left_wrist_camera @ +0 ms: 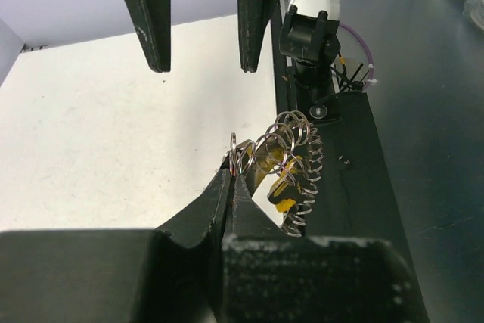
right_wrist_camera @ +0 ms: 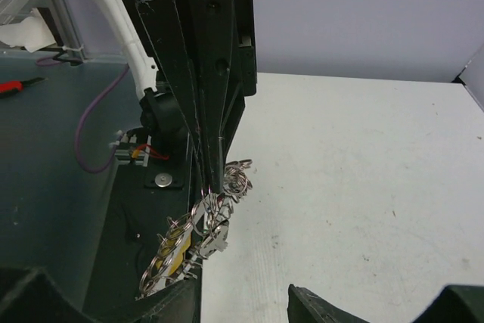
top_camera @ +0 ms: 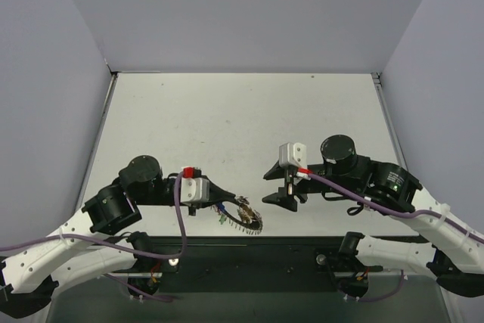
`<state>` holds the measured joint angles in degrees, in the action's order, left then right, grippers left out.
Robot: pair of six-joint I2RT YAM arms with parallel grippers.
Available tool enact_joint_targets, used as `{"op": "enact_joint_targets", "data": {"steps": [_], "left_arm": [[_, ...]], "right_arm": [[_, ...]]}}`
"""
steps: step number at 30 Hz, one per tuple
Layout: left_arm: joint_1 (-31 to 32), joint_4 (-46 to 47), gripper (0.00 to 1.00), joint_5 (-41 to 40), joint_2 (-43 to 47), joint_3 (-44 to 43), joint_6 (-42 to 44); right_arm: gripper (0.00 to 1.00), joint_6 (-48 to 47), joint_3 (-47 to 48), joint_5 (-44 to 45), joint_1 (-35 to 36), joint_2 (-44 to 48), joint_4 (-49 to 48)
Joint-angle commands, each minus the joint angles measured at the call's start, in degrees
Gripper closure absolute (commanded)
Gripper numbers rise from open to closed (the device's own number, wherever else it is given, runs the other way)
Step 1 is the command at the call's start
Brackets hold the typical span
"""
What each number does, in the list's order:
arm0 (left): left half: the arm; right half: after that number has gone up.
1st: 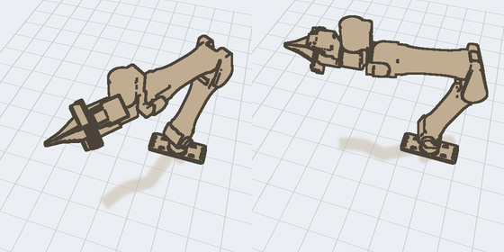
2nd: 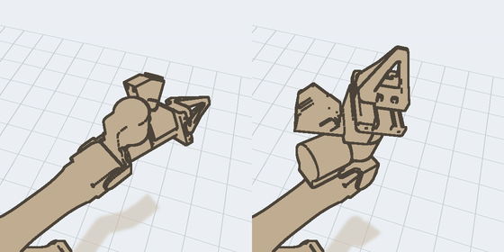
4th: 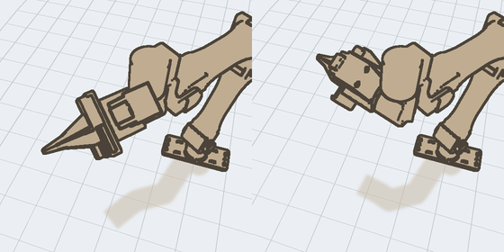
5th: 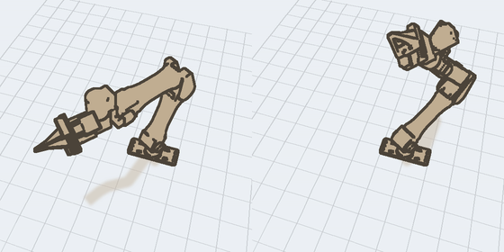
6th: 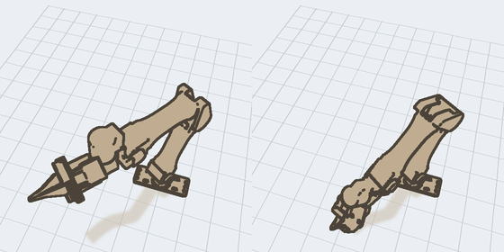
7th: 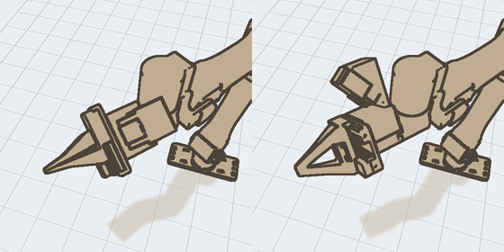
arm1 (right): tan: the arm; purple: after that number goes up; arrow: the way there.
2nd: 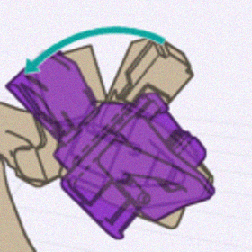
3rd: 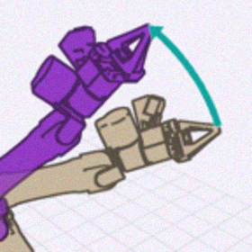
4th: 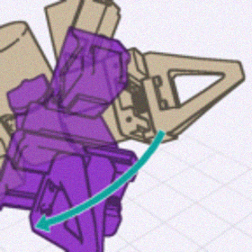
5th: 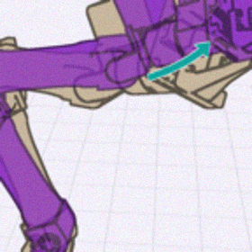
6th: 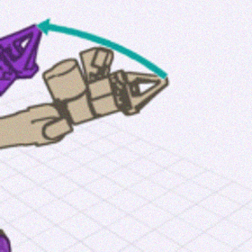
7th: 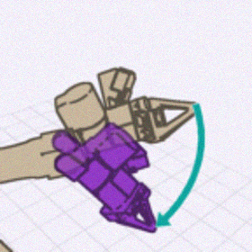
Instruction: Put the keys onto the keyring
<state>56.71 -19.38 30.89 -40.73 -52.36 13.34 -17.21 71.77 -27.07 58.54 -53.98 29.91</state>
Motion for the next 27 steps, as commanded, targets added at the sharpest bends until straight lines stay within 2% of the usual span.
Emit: {"op": "enact_joint_targets", "data": {"steps": [1,6,19,22,27], "left_arm": [[0.2,10.3,1.0,4.8,2.7,1.9,4.6],[0.2,14.5,1.0,5.1,5.2,5.8,6.7],[0.3,17.3,1.0,5.6,3.9,5.6,6.4],[0.3,17.9,1.0,6.0,3.6,5.6,6.1],[0.2,18.6,1.0,6.6,3.6,5.9,5.6]], "right_arm": [[0.49,-0.6,1.7,-5.8,0.1,-1.0,-2.3],[0.52,-0.5,2.8,-9.6,0.2,-3.1,-2.7],[0.64,1.5,2.4,-13.8,0.7,-5.9,-6.0],[0.69,2.0,2.1,-13.6,0.6,-6.1,-6.7],[0.87,2.4,2.2,-13.8,0.7,-7.2,-7.2]]}}
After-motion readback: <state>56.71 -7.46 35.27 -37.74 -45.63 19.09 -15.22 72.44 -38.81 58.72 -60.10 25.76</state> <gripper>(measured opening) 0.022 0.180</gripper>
